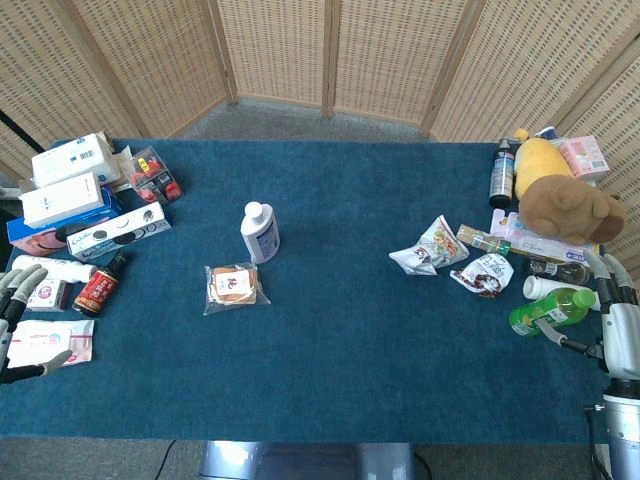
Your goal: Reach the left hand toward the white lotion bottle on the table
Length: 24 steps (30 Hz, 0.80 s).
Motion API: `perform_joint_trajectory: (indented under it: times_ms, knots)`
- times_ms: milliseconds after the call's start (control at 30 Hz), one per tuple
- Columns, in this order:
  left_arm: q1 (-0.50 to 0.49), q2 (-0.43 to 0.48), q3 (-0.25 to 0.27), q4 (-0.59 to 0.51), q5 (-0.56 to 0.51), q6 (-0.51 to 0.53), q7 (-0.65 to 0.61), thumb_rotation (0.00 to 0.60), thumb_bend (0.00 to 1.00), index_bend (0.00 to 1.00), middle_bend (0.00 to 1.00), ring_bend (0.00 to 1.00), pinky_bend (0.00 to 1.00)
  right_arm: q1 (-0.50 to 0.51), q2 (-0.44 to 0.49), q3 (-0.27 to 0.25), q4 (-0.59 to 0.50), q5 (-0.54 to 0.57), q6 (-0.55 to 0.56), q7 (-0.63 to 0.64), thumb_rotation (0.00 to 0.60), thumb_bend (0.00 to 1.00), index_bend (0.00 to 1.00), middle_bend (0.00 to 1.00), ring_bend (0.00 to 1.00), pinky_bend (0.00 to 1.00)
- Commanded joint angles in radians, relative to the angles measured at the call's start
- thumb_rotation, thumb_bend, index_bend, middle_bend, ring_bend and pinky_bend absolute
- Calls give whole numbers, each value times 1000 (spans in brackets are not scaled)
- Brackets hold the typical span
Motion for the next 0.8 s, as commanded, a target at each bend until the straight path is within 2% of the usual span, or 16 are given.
perform_joint_trajectory:
  times_ms: [33,67,100,133,167,233,267,300,333,400,567,800]
  knots:
    - [-33,-104,-50,98,-43,16,0,600,0,697,517,514,431,0,0,1,0,-1,-2,4,600,0,0,0,0,0]
    - [-38,-113,-51,103,-51,6,13,600,0,804,631,630,539,0,1,1,-1,-1,-3,6,600,0,0,0,0,0]
    - [-46,-121,-54,102,-65,-10,26,600,0,853,687,697,597,1,2,2,0,-1,-5,9,600,0,0,0,0,0]
    - [-51,-124,-55,100,-75,-22,33,600,0,843,682,705,608,0,2,3,0,-1,-5,12,600,0,0,0,0,0]
    - [-57,-125,-55,96,-84,-36,35,600,0,751,606,656,584,0,3,4,-1,-1,-5,15,600,0,0,0,0,0]
    - [-70,-124,-59,80,-114,-72,34,600,0,531,369,453,426,-1,5,6,-5,1,-6,25,600,0,0,0,0,0]
    - [-78,-124,-63,73,-130,-87,40,600,0,368,174,257,249,-2,7,7,-7,1,-6,29,600,0,0,0,0,0]
    - [-90,-128,-71,67,-151,-108,51,600,0,239,61,117,111,-2,9,8,-10,1,-6,33,600,0,0,0,0,0]
    - [-100,-133,-78,62,-170,-124,60,600,0,124,7,33,32,-3,11,9,-11,2,-7,36,600,0,0,0,0,0]
    - [-128,-152,-99,54,-212,-160,77,600,0,10,0,0,0,-3,13,11,-15,2,-7,42,600,0,0,0,0,0]
    - [-201,-230,-145,72,-277,-218,130,600,0,0,0,0,0,-5,19,16,-20,6,-9,54,600,0,0,0,0,0]
    - [-327,-398,-239,134,-390,-262,221,600,0,0,0,0,0,-6,28,5,-33,-10,-22,83,600,0,0,0,0,0]
